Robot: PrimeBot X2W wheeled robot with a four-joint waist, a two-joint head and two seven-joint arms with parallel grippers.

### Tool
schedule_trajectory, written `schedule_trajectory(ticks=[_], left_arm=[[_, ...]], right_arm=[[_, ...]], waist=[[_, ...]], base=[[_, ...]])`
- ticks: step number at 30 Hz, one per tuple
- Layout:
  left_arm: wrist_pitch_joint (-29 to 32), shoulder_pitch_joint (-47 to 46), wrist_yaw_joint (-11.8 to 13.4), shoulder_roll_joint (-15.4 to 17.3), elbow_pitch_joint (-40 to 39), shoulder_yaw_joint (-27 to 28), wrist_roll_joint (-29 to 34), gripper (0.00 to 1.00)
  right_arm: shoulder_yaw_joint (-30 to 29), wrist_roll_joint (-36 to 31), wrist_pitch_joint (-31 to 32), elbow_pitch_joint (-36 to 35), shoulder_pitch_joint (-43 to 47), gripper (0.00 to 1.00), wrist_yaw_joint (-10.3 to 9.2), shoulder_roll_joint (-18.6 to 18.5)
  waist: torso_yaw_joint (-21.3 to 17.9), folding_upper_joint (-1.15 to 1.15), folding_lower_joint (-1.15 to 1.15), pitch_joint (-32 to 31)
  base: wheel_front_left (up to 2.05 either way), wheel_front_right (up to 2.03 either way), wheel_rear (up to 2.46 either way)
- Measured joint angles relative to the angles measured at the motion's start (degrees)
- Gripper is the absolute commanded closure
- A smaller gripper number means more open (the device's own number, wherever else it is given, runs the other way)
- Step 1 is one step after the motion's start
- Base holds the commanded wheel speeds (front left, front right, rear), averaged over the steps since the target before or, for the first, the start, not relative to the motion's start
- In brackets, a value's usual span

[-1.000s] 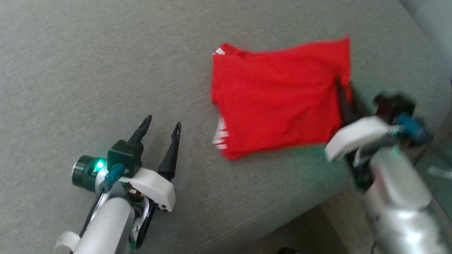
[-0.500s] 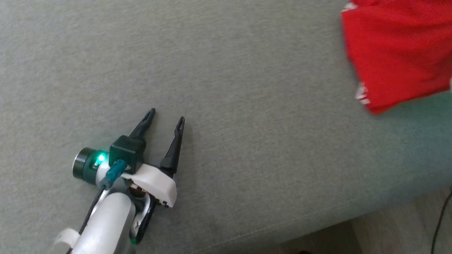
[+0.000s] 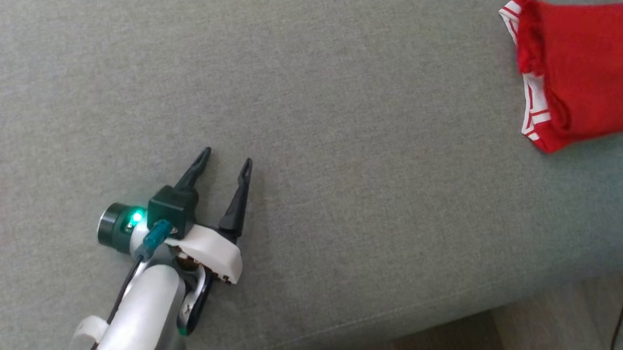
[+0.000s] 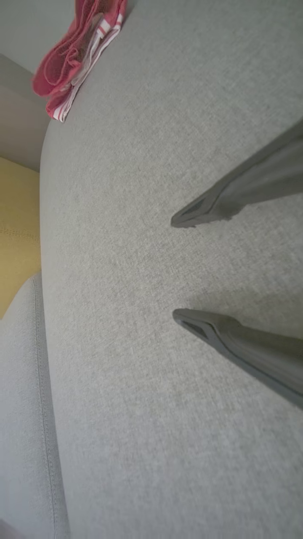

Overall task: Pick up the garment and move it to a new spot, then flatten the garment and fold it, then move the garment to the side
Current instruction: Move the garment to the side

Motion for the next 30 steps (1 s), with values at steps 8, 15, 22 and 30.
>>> schedule_trajectory(ticks=[8, 15, 22, 30], left_arm=[[0.0, 0.3, 2.4, 0.0, -1.2, 2.0, -0.1, 0.0], [0.0, 0.7, 3.7, 0.0, -2.1, 3.3, -2.2, 0.0], [0.0, 3.9, 5.6, 0.0, -2.3, 4.3, -3.7, 0.0], [0.0, 6.3, 7.1, 0.0, -2.3, 7.0, -4.1, 0.0]], right_arm=[[3.0, 4.7, -0.6, -11.7, 3.6, 0.0, 0.0, 10.4], [10.2, 8.8, -0.7, -16.0, 15.4, 0.0, 0.0, 13.1], [14.0, 11.7, -0.7, -18.5, 23.2, 0.0, 0.0, 14.6], [15.9, 14.3, -0.7, -19.5, 30.7, 0.0, 0.0, 15.1]], waist=[[1.9, 0.0, 0.0, -2.6], [5.6, 0.0, 0.0, -5.1], [9.9, 0.0, 0.0, -7.7], [13.8, 0.0, 0.0, -11.2]], base=[[0.0, 0.0, 0.0], [0.0, 0.0, 0.0], [0.0, 0.0, 0.0], [0.0, 0.0, 0.0]])
